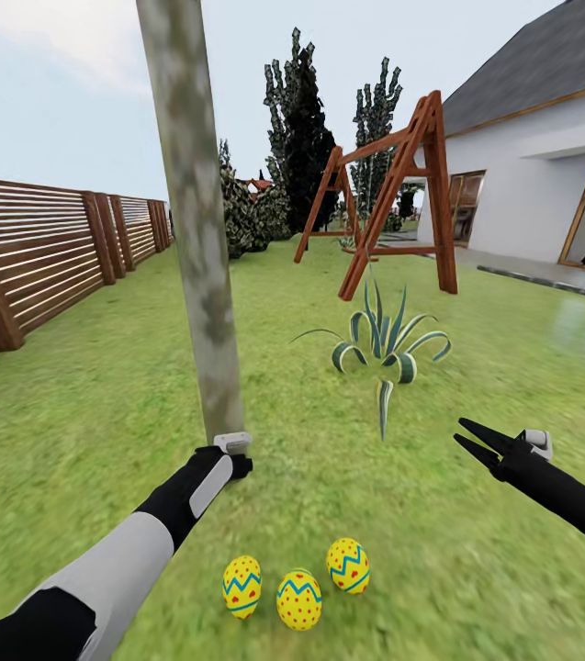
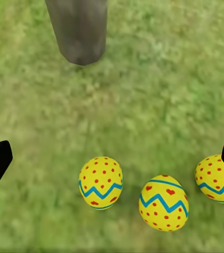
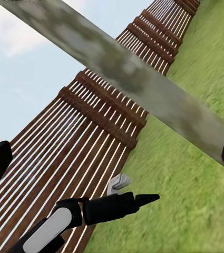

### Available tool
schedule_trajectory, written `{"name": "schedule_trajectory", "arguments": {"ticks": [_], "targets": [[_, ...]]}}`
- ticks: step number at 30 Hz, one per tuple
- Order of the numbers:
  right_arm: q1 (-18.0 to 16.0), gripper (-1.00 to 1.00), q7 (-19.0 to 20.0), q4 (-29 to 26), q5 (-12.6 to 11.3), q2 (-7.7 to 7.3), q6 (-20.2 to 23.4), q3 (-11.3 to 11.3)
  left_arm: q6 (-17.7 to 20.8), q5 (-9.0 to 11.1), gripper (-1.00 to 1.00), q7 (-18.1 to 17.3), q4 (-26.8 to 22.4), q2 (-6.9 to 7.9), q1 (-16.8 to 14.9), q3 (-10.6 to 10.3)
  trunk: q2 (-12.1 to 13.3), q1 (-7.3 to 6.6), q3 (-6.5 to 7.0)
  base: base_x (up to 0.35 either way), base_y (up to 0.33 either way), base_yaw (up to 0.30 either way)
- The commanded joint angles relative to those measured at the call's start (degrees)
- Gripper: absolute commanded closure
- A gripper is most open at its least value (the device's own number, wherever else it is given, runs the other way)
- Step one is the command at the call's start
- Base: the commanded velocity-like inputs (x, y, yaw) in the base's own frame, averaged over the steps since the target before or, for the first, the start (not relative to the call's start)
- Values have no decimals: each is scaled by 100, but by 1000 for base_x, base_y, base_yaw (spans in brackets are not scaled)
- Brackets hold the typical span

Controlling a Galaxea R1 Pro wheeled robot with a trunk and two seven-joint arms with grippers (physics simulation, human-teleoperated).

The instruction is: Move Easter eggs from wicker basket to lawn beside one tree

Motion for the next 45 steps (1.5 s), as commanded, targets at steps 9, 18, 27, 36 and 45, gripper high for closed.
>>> {"name": "schedule_trajectory", "arguments": {"ticks": [9,18,27,36,45], "targets": [[-5,-100,32,3,25,1,19,-6,2,61,-100,55,-7,4,-4,-30,360,-199,156,0,0,0],[-5,-100,32,3,25,1,19,-6,-5,61,-100,55,-9,4,-6,-30,721,-397,318,0,0,0],[-5,-100,32,3,23,3,19,-6,-8,61,-100,55,-7,4,-3,-30,1082,-594,479,0,0,0],[-5,-100,32,3,10,9,19,-11,-11,61,-100,55,-4,6,-7,-30,1443,-792,641,0,0,0],[-5,-100,32,3,8,7,19,-15,-23,61,-100,55,-10,7,-7,-30,1804,-990,802,0,0,0]]}}
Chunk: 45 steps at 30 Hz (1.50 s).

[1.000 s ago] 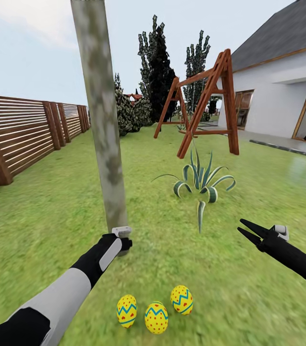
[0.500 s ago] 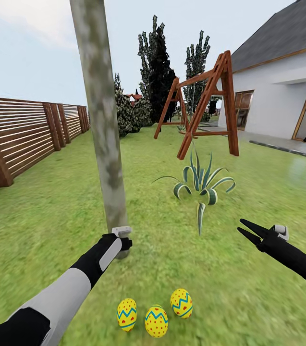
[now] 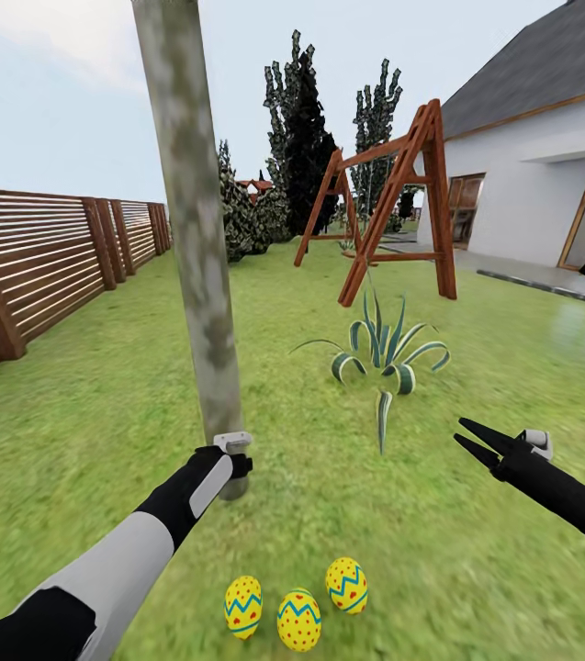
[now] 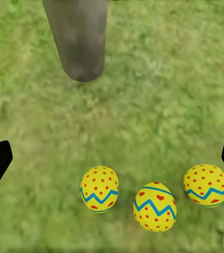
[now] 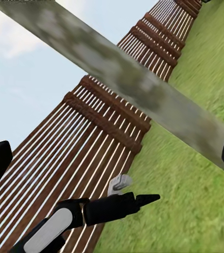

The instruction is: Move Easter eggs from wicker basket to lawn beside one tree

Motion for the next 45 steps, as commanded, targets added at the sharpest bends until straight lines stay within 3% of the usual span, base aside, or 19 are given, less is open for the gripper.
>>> {"name": "schedule_trajectory", "arguments": {"ticks": [1,45], "targets": [[-5,-100,32,-1,25,0,19,-4,7,61,-100,56,-7,6,-5,-30,39,-23,12,0,0,0],[-5,-100,32,1,34,-5,19,-6,-3,69,-100,6,2,6,-6,-29,1803,-990,802,0,0,0]]}}
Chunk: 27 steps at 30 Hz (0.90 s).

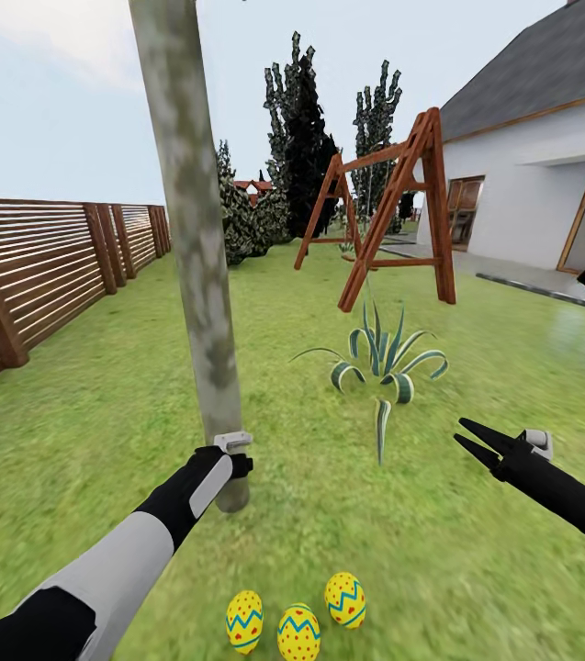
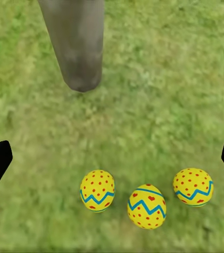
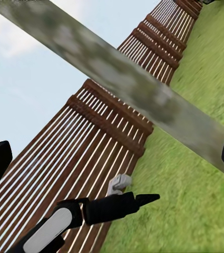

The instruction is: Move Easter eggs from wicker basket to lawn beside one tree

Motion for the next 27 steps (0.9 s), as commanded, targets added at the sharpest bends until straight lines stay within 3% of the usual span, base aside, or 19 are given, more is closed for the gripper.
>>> {"name": "schedule_trajectory", "arguments": {"ticks": [1,27], "targets": [[-5,-100,32,1,25,-1,19,-6,8,61,-100,55,-9,5,-5,-30,38,-23,12,0,0,0],[-5,-100,32,1,33,-7,19,-15,0,60,-100,52,-3,-2,-5,-30,1081,-594,479,0,0,0]]}}
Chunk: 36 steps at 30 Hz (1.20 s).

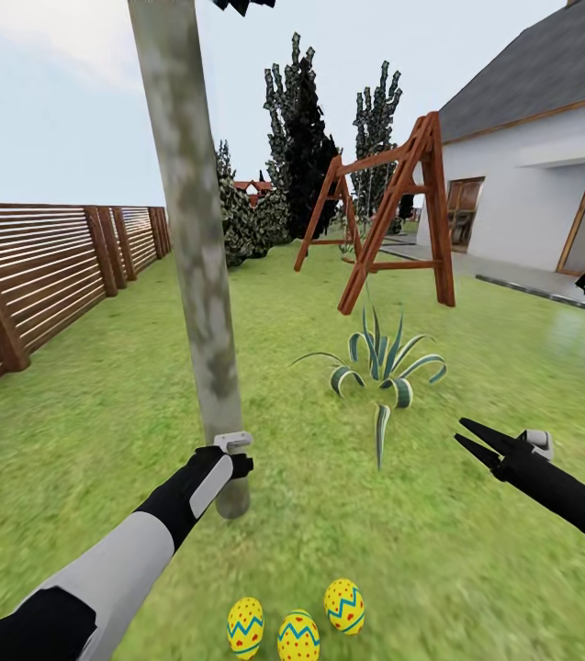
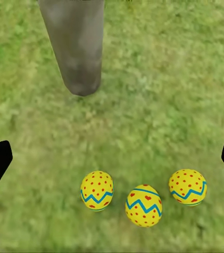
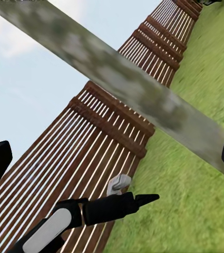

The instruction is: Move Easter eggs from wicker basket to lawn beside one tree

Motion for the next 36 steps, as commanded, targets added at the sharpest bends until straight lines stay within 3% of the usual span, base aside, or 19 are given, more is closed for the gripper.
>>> {"name": "schedule_trajectory", "arguments": {"ticks": [1,20,28,33,36], "targets": [[-5,-100,32,1,25,-1,19,-8,8,61,-100,55,-8,4,-5,-30,38,-22,12,0,0,0],[-5,-100,-85,176,109,-7,19,-125,78,56,-100,112,-5,13,-5,-40,800,-440,353,0,0,0],[-5,-100,-1256,253,309,16,19,-114,5,61,-100,134,-13,9,41,-35,1120,-616,496,0,0,0],[13,-100,-1669,297,677,20,19,-118,-40,62,-100,134,-13,16,58,-22,1321,-725,586,0,0,0],[98,-100,-1889,304,1080,9,19,-140,-96,67,-100,125,-6,23,130,-5,1441,-791,640,0,0,0]]}}
